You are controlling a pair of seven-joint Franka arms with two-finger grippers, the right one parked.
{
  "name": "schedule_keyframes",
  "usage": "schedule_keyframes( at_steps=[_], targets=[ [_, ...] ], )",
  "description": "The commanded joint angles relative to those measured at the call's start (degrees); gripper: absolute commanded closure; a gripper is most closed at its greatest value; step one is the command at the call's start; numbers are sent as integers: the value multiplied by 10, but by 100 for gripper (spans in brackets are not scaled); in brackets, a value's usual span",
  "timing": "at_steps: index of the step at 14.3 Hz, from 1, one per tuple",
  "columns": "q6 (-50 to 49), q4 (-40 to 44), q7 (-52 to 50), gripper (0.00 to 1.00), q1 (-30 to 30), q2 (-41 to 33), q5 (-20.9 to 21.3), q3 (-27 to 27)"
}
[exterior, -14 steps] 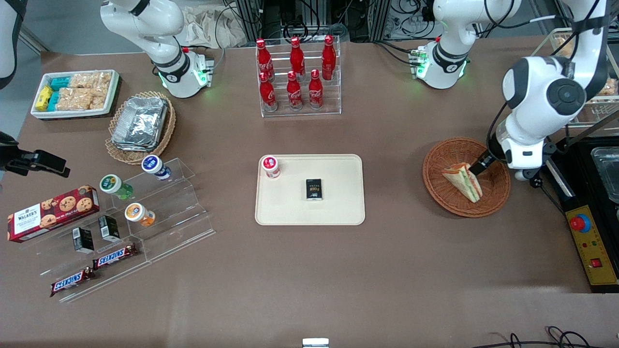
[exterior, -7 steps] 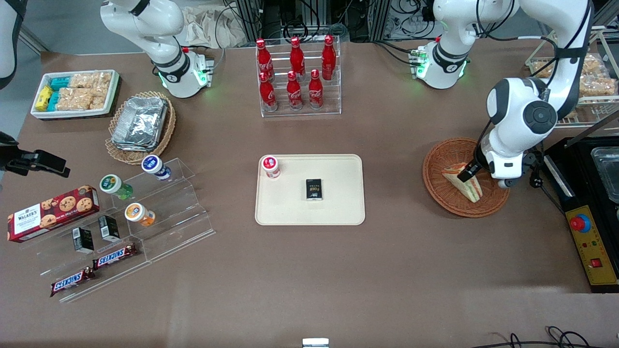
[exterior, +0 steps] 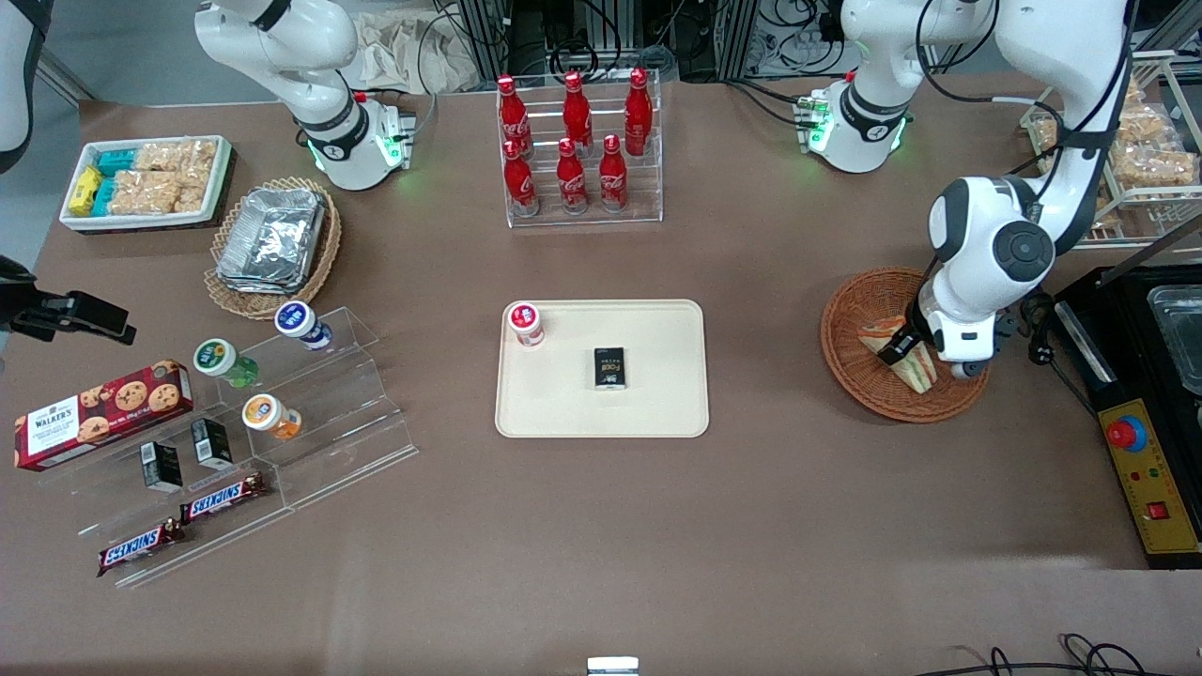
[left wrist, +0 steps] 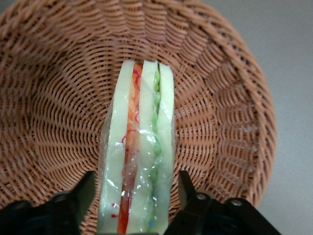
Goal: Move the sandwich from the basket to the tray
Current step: 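Close the left gripper on the sandwich and lift it from the basket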
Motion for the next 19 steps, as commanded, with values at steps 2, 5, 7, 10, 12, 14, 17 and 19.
schedule_keyframes(
  at_steps=[2,5,7,10,12,14,17,19],
  targets=[
    [16,-14,-27,100,2,-19,6,-1],
    [-83,19,-20,100,-2,-68,12,-2],
    [-189,87,-17,100,-5,-78,15,-5],
    [-340,208,5,100,-6,-74,16,-16],
    [-408,266,43,100,-6,-76,15,-38],
    [-461,317,89,100,-6,-78,6,-70],
    [-459,355,91,100,-6,-66,-18,-153],
    [-402,354,93,100,-9,-55,-50,-196]
  ],
)
